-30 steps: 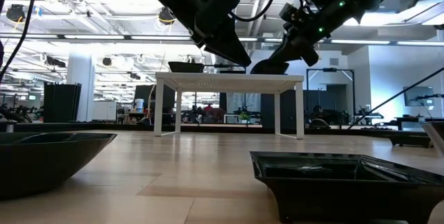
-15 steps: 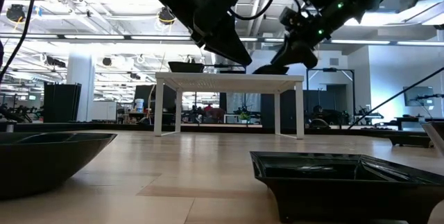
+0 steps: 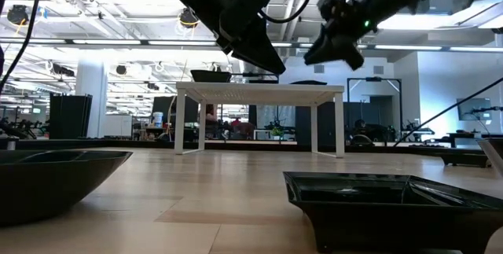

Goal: Pick & Place Mini shaped plates
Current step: Stack the square plate on top of the other square plates on the shelf

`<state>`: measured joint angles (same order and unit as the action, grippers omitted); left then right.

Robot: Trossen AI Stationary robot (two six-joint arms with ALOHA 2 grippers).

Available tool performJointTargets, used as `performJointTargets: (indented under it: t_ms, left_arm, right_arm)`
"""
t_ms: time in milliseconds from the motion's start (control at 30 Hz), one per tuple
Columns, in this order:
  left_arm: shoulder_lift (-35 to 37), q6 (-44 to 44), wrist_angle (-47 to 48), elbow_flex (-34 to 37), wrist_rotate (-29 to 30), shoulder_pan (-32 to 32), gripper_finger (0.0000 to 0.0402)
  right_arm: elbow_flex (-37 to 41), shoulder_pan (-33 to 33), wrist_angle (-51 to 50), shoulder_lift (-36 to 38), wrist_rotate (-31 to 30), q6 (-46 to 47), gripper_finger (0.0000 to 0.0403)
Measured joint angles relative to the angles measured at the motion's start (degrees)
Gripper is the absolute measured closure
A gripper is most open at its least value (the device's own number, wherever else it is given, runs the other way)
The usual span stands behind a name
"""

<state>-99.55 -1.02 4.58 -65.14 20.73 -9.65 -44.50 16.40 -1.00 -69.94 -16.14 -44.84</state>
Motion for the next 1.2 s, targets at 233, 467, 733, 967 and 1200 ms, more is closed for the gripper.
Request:
performJointTargets:
  t_ms: [233,467,733,967,1200]
  left_arm:
    - [0.0,0.01,0.01,0.0,-0.02,-0.08,0.0325]
    - [0.0,0.02,0.02,0.69,-0.14,-0.63,0.0325]
    - [0.02,0.02,-0.8,1.46,-0.11,-0.76,0.0325]
    - [0.02,0.33,-1.68,1.46,-0.08,-0.76,0.0325]
    - [0.02,0.44,-2.12,1.46,-0.04,-0.76,0.0325]
  right_arm:
    - [-6.21,-14.51,-15.57,6.23,-0.44,11.1,0.0305]
    - [-8.69,-28.18,-32.94,10.83,-0.39,34.18,0.0305]
    - [-8.58,-35.36,-57.8,3.76,-2.16,65.88,0.0305]
    - [-4.6,-33.82,-62.94,-5.08,-0.78,86.6,0.0305]
    - [-3.16,-31.55,-63.62,-13.68,0.85,96.5,0.0305]
